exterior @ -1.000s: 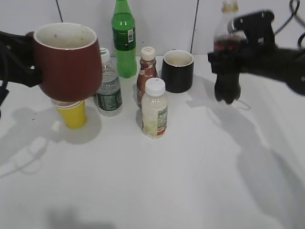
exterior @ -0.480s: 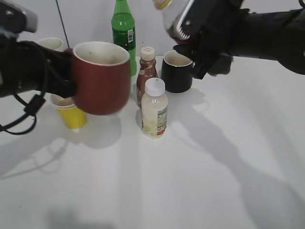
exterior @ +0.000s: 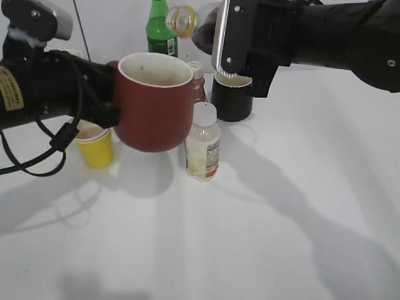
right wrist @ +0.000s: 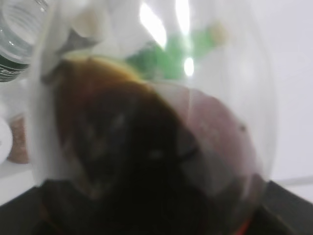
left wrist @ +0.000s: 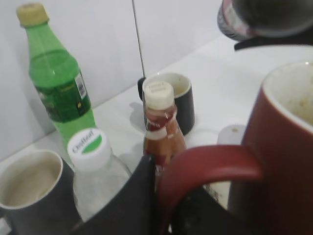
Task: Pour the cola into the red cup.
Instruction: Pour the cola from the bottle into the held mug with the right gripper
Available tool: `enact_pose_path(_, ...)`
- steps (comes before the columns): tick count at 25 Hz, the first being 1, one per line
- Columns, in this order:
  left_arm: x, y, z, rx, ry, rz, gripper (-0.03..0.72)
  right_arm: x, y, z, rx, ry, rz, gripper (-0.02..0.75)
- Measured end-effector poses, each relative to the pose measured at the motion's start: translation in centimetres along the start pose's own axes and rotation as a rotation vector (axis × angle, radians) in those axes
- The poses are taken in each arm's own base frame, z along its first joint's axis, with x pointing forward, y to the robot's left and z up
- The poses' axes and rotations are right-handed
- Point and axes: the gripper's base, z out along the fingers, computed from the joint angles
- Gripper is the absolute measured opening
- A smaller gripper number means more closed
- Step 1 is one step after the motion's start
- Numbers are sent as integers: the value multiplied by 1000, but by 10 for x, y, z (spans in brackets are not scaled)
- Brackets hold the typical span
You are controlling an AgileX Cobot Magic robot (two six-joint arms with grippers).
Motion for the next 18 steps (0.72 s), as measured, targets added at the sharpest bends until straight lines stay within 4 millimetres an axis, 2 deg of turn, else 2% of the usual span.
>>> enact_pose_path(6,-1,0,0,3,-12,-3,55,-1,-1,0,11,-7,-108,474)
enact_pose_path(18,-4,-1,0,8,-43,-15,55,-6,-7,0,89,-58,-215,474)
